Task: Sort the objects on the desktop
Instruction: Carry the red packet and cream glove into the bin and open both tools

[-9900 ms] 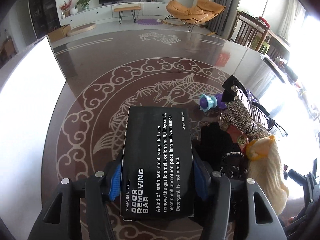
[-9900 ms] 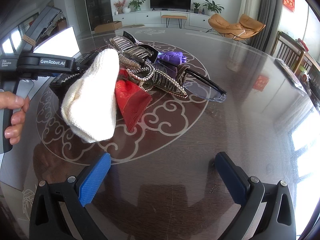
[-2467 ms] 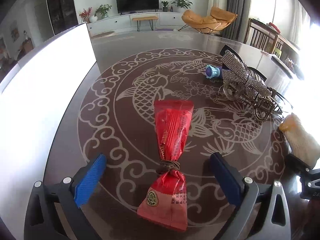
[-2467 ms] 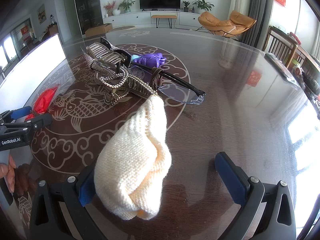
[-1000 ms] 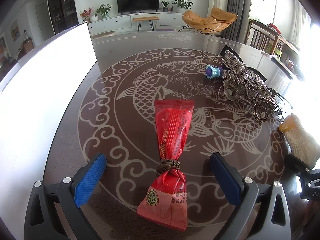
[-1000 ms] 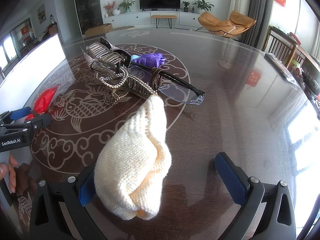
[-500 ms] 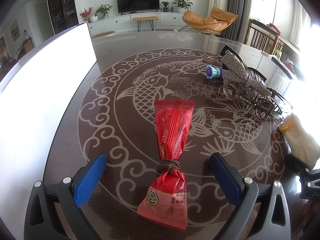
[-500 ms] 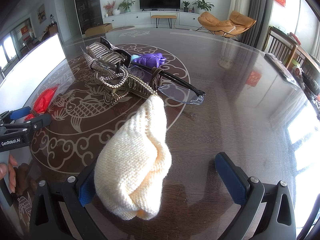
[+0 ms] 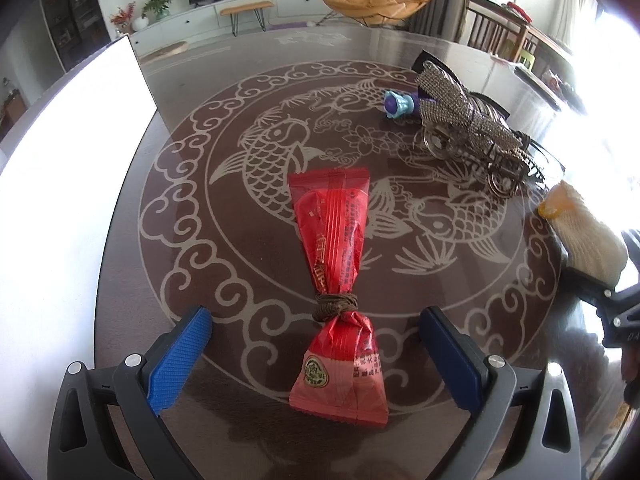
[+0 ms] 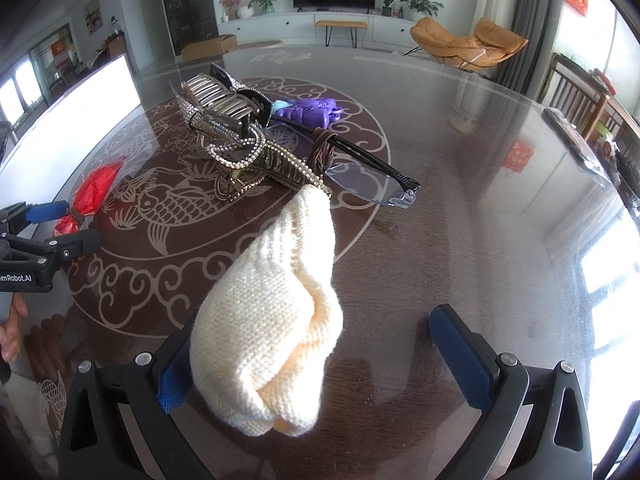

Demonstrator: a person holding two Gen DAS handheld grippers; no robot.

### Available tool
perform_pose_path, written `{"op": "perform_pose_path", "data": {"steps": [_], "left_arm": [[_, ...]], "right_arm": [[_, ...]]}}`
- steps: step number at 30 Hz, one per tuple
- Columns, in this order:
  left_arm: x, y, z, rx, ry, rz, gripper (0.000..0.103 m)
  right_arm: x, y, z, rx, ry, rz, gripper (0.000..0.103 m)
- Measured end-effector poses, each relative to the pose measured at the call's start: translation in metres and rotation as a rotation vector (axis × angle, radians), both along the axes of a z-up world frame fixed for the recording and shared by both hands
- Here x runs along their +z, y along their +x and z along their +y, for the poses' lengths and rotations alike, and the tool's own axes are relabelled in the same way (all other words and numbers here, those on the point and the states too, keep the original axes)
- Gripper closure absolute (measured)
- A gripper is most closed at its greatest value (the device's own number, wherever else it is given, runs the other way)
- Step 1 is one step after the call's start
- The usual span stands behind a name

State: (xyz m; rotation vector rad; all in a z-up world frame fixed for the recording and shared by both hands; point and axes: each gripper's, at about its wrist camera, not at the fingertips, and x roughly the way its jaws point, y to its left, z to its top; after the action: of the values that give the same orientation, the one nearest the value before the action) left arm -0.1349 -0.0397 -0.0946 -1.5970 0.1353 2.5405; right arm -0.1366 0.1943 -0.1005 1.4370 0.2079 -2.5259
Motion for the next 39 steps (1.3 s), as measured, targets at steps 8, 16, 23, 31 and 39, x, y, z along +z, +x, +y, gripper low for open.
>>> {"op": "perform_pose_path", "data": {"steps": [8,16,23,31,39], "left_arm": [[0.008,0.002,0.010,-0.040,0.012,-0.019,0.024],[0.037,0.027,-0.012,-0.021,0.193,0.083,0.083],[0.135,0.087,-0.094,0.090,0.404,0.289,0.083],[0.178,0.122,-0.241,0.337,0.247,0.348,0.083],[0.090,0.110,-0.297,0.516,0.108,0.069,0.059]], "right_arm": [[0.025,-0.026,-0.003,0.040,-0.012,-0.207,0.016],[0.046,0.002,-0.016,0.095,0.043,-0.229,0.058],[0.121,0.030,-0.074,0.198,-0.077,-0.073,0.058],[0.189,0.057,-0.268,0.494,-0.344,0.042,0.058],[0.131,0.074,-0.411,0.618,-0.349,-0.076,0.047]]}}
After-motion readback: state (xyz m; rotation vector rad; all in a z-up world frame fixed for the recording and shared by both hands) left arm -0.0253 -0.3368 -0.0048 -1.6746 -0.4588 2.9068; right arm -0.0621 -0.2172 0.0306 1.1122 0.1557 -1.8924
